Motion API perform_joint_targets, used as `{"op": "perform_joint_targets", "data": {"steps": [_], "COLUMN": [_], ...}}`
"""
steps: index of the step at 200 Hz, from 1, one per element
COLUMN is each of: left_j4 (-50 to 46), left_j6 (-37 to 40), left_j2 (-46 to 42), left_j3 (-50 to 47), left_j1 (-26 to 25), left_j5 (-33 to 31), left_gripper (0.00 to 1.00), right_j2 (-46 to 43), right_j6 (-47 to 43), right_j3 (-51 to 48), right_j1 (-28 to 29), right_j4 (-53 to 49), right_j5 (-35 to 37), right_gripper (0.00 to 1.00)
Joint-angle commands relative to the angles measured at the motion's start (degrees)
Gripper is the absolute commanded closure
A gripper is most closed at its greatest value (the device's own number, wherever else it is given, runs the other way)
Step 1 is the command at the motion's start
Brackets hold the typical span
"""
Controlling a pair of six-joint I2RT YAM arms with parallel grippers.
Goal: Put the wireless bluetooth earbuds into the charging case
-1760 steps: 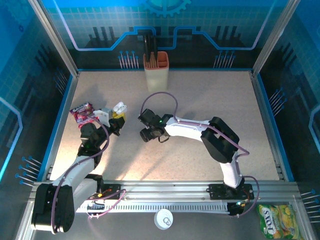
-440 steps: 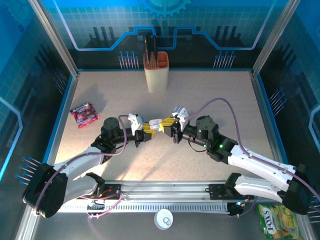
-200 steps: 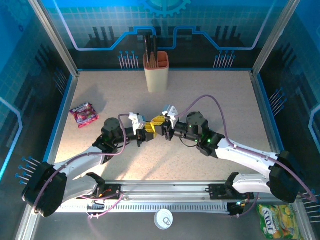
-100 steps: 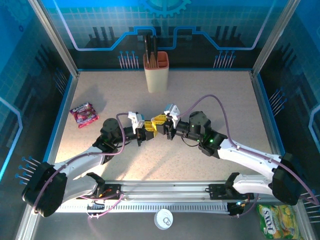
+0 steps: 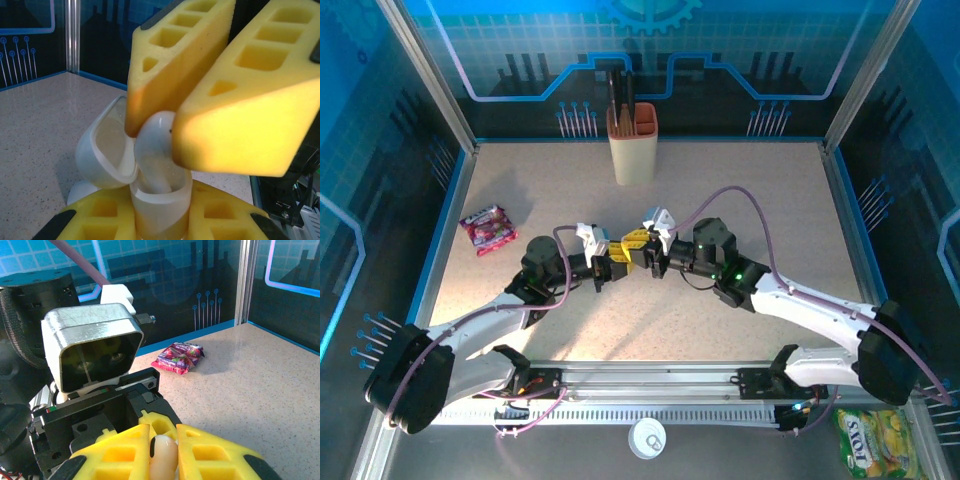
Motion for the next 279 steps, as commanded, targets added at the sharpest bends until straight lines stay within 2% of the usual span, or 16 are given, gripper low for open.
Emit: {"op": "perform_joint_targets", "data": {"steps": [1,63,106,159,201,218,245,279], "left_j4": [5.3,3.4,3.5,2.8,2.6,2.4,2.4,2.3], "left_j6": [-0.7,-0.7,-0.7,0.1,0.8,0.9,1.0,0.9], "left_j2": [-1.5,-2.6,-2.2,-1.9,-1.1,-1.0,-1.0,-0.9], "left_j3": [0.7,1.0,1.2,0.9,1.0,0.8,0.9,1.1], "left_j1": [-0.4,-0.3,-0.3,-0.2,-0.3,-0.3,-0.3,-0.2], "left_j5": [0.4,0.1,0.9,0.3,0.1,0.2,0.2,0.7], "left_gripper": [0.84,0.84,0.84,0.83,0.83,0.83,0.83,0.83], "right_j2": [1.6,-1.5,-1.4,-4.6,-6.9,-7.7,-7.2,-5.4], "right_j6": [-1.3,-5.0,-4.8,-2.6,-1.6,-1.2,-1.7,-0.8], "right_j3": [0.1,0.1,2.1,2.9,3.4,3.3,4.5,5.4], "right_j1": [0.0,-0.4,-0.4,-0.6,-0.8,-0.7,-0.8,-1.1], "right_j4": [-3.3,-9.4,-10.1,-9.0,-9.7,-9.8,-13.6,-16.4], "right_j5": [-2.4,2.9,2.5,3.0,1.6,2.9,7.8,12.0], "right_gripper": [0.83,0.74,0.7,0.53,0.45,0.41,0.22,0.17]}}
